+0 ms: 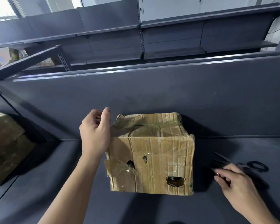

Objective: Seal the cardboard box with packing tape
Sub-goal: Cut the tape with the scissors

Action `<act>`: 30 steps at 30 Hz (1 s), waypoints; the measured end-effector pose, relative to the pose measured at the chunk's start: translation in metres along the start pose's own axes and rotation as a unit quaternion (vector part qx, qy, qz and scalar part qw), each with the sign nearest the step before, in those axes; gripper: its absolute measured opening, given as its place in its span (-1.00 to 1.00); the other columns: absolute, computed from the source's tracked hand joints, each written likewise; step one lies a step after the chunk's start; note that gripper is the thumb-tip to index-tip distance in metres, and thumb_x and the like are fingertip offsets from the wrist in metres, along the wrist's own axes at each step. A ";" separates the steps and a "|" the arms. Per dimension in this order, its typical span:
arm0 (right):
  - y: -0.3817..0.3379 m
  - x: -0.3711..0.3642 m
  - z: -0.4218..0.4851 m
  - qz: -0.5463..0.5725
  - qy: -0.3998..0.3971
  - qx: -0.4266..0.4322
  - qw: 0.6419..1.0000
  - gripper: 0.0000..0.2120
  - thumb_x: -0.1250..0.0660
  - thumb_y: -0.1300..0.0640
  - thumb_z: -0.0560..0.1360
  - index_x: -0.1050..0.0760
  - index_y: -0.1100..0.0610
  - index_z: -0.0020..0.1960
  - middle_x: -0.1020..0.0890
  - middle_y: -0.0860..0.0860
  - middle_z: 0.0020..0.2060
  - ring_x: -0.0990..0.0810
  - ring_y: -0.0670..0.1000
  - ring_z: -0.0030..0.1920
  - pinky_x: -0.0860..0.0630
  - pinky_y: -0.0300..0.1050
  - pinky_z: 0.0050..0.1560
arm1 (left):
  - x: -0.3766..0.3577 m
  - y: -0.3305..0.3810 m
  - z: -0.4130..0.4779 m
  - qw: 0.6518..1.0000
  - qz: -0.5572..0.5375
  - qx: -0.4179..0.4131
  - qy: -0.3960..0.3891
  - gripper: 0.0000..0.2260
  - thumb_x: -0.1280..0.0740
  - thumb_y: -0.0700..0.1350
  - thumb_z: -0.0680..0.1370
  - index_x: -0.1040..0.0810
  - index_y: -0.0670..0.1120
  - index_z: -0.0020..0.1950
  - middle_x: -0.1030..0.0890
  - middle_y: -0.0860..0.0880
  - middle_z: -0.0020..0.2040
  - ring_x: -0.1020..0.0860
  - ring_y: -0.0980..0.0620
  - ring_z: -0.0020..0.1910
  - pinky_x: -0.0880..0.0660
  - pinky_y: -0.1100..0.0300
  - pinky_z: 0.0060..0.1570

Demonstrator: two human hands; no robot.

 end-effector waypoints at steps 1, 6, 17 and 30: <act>0.000 0.001 0.000 0.019 -0.010 -0.008 1.000 -0.67 -0.59 0.40 0.30 -0.70 0.11 -0.02 -0.53 -0.16 -0.24 -0.52 -0.20 -0.24 -0.33 -0.53 -0.18 | 0.003 0.003 -0.005 1.000 -0.007 -0.024 0.001 -0.53 -0.25 0.20 0.52 -0.58 -0.22 -0.17 -0.63 -0.25 -0.21 -0.44 0.05 -0.36 -0.40 0.11 -0.34; 0.005 0.003 -0.004 0.052 -0.073 -0.042 0.995 -0.45 -0.60 0.26 0.34 -0.47 -0.09 0.20 -0.58 -0.12 -0.25 -0.56 -0.15 -0.16 -0.42 -0.46 -0.17 | 0.012 0.001 -0.024 0.997 -0.023 -0.069 -0.007 -0.52 -0.23 0.15 0.54 -0.54 -0.27 -0.27 -0.57 -0.21 -0.33 -0.39 0.04 -0.40 -0.34 0.02 -0.37; 0.008 0.007 -0.001 0.145 -0.013 -0.103 0.984 -0.46 -0.52 0.43 0.33 -0.46 -0.19 -0.07 -0.66 -0.14 -0.22 -0.60 -0.18 -0.08 -0.47 -0.34 -0.15 | 0.005 0.002 -0.001 1.000 -0.019 0.008 0.011 -0.42 -0.34 0.11 0.59 -0.33 -0.37 -0.35 -0.23 -0.14 -0.44 -0.20 0.03 -0.42 -0.14 0.10 -0.42; 0.009 0.020 -0.001 0.162 0.044 -0.132 0.977 -0.77 -0.52 0.29 0.43 -0.56 -0.01 -0.13 -0.70 -0.14 -0.29 -0.67 -0.13 -0.26 -0.44 -0.47 -0.16 | -0.019 -0.111 0.032 0.959 -0.064 0.273 -0.052 -0.58 -0.36 0.23 0.59 -0.58 -0.12 -0.18 -0.50 -0.05 -0.32 -0.48 -0.05 -0.38 -0.44 0.12 -0.23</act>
Point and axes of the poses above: each hand's wrist, its own z-axis towards the middle knuckle, its own x-axis out of the back of the hand, y = z × x, the point moved 10 cm from there along z, towards the middle knuckle
